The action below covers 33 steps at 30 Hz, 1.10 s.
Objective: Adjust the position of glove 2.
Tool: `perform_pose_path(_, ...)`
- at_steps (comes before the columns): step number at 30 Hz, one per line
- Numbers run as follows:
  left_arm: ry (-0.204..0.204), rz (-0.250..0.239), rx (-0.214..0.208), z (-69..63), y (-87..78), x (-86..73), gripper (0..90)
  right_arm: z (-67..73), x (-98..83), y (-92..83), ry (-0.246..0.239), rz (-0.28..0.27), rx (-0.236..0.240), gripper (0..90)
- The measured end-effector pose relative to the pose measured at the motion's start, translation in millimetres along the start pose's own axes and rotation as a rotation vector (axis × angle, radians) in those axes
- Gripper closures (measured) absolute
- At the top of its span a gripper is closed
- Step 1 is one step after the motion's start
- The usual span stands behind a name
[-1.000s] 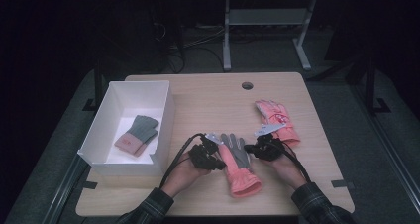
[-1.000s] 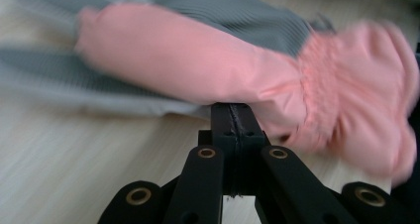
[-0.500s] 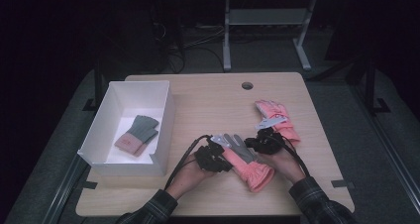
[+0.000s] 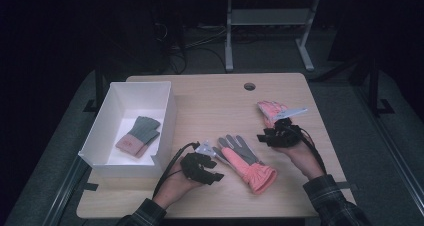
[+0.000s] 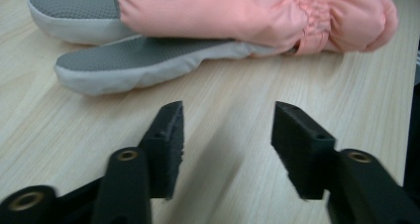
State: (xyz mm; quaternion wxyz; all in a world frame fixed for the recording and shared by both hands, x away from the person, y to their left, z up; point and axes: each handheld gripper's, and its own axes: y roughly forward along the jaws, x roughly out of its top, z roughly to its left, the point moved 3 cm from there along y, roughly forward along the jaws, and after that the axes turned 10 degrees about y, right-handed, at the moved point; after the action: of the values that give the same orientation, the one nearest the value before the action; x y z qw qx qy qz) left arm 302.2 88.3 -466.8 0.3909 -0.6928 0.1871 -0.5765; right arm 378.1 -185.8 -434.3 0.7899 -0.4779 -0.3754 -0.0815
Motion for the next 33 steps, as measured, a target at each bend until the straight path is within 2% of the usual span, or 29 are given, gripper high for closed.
perform_pose_path(2, 0.0, 0.005, 0.012, -0.3, -2.2, -3.9, 36.6, -12.1, 3.8, -5.8, 0.035, -0.015, -0.011, 56.8)
perform_pose_path(6, 0.003, -0.007, 0.031, -0.9, -8.8, -10.5, 31.6, -32.2, 8.8, -11.6, 0.056, -0.014, -0.068, 56.3)
perform_pose_path(9, -0.013, -0.018, 0.03, -2.1, -9.5, -14.1, 31.4, -43.5, 11.3, -12.4, 0.08, -0.009, -0.104, 67.0)
perform_pose_path(10, -0.004, -0.012, 0.029, -1.6, -9.4, -15.3, 31.4, -45.7, 11.9, -11.9, 0.084, -0.008, -0.11, 72.0)
perform_pose_path(13, -0.002, 0.003, 0.028, -1.8, -7.9, -15.8, 31.1, -55.2, 14.5, -6.2, 0.102, -0.007, -0.142, 78.2)
perform_pose_path(20, 0.0, 0.002, 0.033, -1.3, -6.8, -15.5, 30.5, -69.1, 21.9, 6.3, 0.156, -0.026, -0.164, 69.6)
perform_pose_path(22, 0.002, 0.007, 0.034, -1.1, -6.5, -15.9, 30.4, -74.1, 23.5, 11.5, 0.153, 0.007, -0.189, 67.0)
perform_pose_path(24, 0.005, 0.009, 0.033, -1.2, -6.5, -16.0, 30.4, -77.1, 23.8, 14.2, 0.159, 0.013, -0.175, 65.8)
perform_pose_path(25, 0.005, 0.009, 0.032, -1.2, -6.3, -16.1, 30.4, -77.1, 23.1, 16.0, 0.171, 0.033, -0.181, 64.7)
perform_pose_path(27, 0.0, 0.01, 0.03, -1.5, -5.0, -16.2, 30.2, -79.6, 21.6, 20.4, 0.158, 0.052, -0.179, 64.3)
perform_pose_path(29, 0.003, 0.021, 0.023, -1.5, -3.2, -16.8, 29.6, -82.0, 18.5, 25.4, 0.164, 0.095, -0.196, 63.6)
perform_pose_path(33, 0.012, 0.034, 0.017, -2.2, -1.7, -16.8, 29.2, -85.1, 16.4, 35.2, 0.169, 0.134, -0.21, 64.5)
